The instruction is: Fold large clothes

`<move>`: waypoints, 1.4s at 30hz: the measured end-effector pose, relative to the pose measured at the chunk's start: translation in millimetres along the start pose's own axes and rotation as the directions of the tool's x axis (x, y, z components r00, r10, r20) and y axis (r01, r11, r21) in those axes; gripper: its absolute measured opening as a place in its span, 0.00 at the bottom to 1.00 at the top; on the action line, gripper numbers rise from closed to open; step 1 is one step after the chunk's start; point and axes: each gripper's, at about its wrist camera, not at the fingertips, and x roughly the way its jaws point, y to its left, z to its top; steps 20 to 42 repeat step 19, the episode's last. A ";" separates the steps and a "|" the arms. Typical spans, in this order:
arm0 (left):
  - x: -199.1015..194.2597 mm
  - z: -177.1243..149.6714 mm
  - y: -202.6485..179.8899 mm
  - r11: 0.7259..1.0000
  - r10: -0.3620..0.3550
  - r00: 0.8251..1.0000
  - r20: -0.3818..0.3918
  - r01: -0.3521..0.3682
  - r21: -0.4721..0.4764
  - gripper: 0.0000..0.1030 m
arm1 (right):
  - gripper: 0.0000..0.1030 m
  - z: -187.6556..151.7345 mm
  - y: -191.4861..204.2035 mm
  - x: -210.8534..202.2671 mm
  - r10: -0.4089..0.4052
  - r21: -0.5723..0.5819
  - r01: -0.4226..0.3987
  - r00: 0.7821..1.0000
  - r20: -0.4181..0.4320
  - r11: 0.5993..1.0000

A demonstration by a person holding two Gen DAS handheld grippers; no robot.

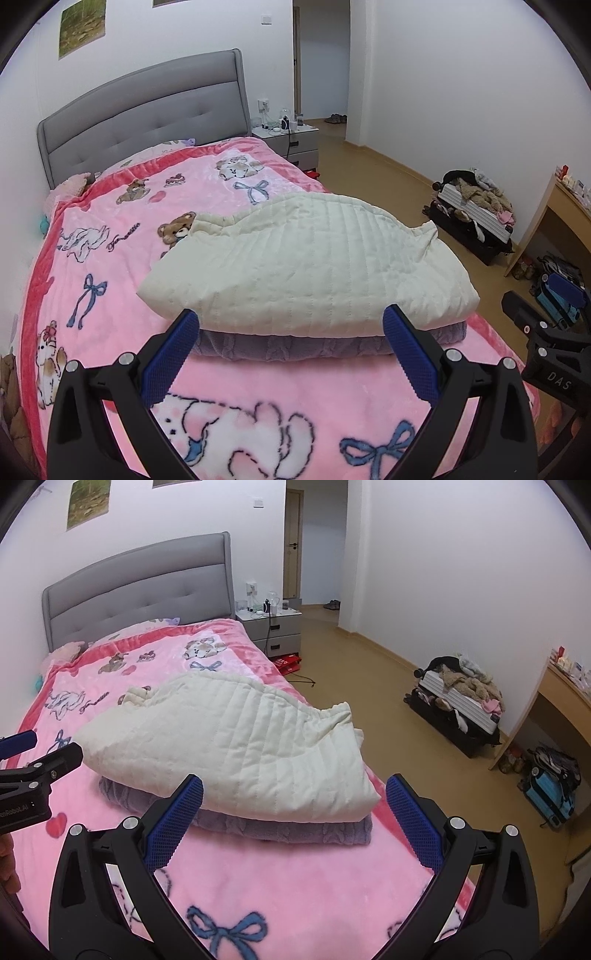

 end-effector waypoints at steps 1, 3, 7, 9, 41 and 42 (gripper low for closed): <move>0.1 0.3 0.9 1.000 0.000 1.000 -0.002 0.000 -0.005 0.95 | 0.92 0.4 -0.1 0.5 0.004 -0.001 -0.004 1.000 -0.001 1.000; 0.2 0.3 3.1 1.000 -0.003 1.000 -0.004 0.003 -0.012 0.95 | 0.92 0.2 0.1 0.1 0.006 0.003 -0.006 1.000 -0.002 1.000; -0.6 0.1 4.6 1.000 0.004 1.000 -0.004 -0.004 -0.010 0.95 | 0.92 1.3 1.1 0.1 0.015 0.004 -0.015 1.000 -0.002 1.000; -1.7 -0.5 5.0 1.000 0.008 1.000 -0.001 -0.008 -0.006 0.95 | 0.92 0.8 1.3 -0.7 0.011 0.005 -0.011 1.000 -0.001 1.000; -2.6 0.7 10.0 1.000 0.015 1.000 -0.013 -0.015 -0.026 0.95 | 0.92 1.1 8.2 -7.2 0.018 0.008 -0.018 1.000 0.012 1.000; -2.6 0.7 10.0 1.000 0.015 1.000 -0.013 -0.015 -0.026 0.95 | 0.92 1.1 8.2 -7.2 0.018 0.008 -0.018 1.000 0.012 1.000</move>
